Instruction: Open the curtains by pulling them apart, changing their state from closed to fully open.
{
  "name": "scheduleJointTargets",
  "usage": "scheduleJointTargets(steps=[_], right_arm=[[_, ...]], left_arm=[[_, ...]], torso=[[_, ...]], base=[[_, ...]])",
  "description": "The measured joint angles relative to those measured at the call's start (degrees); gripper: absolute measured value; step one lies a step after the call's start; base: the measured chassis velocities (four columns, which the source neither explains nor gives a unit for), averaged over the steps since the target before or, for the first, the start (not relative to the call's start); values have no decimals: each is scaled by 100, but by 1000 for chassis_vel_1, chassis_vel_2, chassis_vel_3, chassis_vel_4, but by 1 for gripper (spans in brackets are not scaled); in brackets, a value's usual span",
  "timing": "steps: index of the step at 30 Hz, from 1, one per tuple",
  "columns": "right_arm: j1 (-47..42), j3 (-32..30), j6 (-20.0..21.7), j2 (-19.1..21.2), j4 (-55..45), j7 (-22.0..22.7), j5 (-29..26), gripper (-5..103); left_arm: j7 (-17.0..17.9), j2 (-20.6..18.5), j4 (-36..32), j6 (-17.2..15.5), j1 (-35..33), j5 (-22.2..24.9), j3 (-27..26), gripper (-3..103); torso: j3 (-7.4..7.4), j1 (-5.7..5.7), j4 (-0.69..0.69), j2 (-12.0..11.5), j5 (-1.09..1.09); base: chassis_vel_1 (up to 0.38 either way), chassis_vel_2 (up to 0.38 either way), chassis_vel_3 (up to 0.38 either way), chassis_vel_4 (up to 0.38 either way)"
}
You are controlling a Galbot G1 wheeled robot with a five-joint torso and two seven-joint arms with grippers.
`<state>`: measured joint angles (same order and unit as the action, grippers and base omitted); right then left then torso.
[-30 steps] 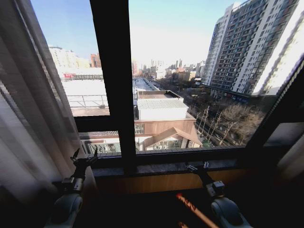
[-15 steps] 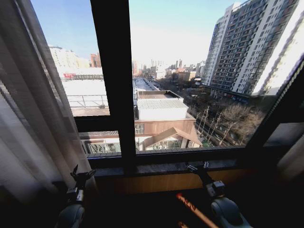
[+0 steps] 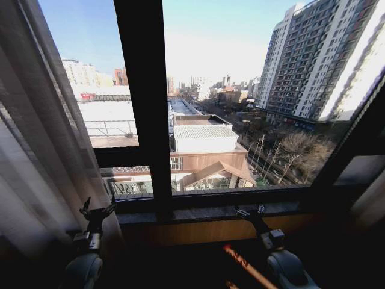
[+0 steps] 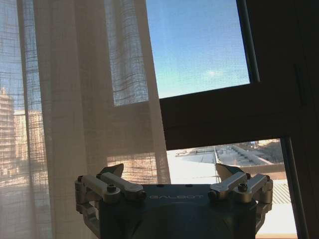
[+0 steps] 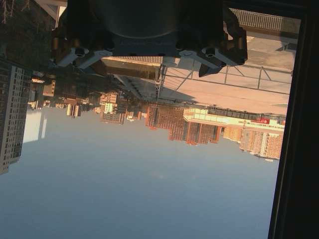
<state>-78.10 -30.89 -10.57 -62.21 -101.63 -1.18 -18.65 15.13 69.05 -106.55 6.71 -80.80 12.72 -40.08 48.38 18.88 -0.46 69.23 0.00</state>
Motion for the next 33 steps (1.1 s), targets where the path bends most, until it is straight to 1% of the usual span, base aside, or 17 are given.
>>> scheduleJointTargets(steps=[1, 4, 10, 14, 19, 33], right_arm=[[0, 0, 0, 0, 0, 0, 0, 100], [0, 0, 0, 0, 0, 0, 0, 100], [0, 0, 0, 0, 0, 0, 0, 100], [0, 0, 0, 0, 0, 0, 0, 100], [0, 0, 0, 0, 0, 0, 0, 100], [0, 0, 0, 0, 0, 0, 0, 100]], left_arm=[[66, 2, 95, 14, 8, -17, 0, 100], [86, 2, 142, 49, 8, -17, -1, 100], [-15, 4, 58, 144, 24, 112, 9, 100], [3, 4, 49, 140, 15, 127, -11, 100], [110, -26, 225, 108, 13, 121, -115, 100], [93, -135, 397, 108, 147, 163, -80, 100]], torso=[[0, 0, 0, 0, -2], [0, 1, 0, 0, -2], [0, 0, -1, 0, 1], [0, 0, 0, 0, 0], [1, 3, 1, -2, 0], [0, 1, -1, -1, 1]], base=[[0, 0, 0, 0], [0, 0, 0, 0], [0, 0, 0, 0], [-6, 6, 14, -9], [-18, 24, 20, -32], [3, 4, -1, -3]])
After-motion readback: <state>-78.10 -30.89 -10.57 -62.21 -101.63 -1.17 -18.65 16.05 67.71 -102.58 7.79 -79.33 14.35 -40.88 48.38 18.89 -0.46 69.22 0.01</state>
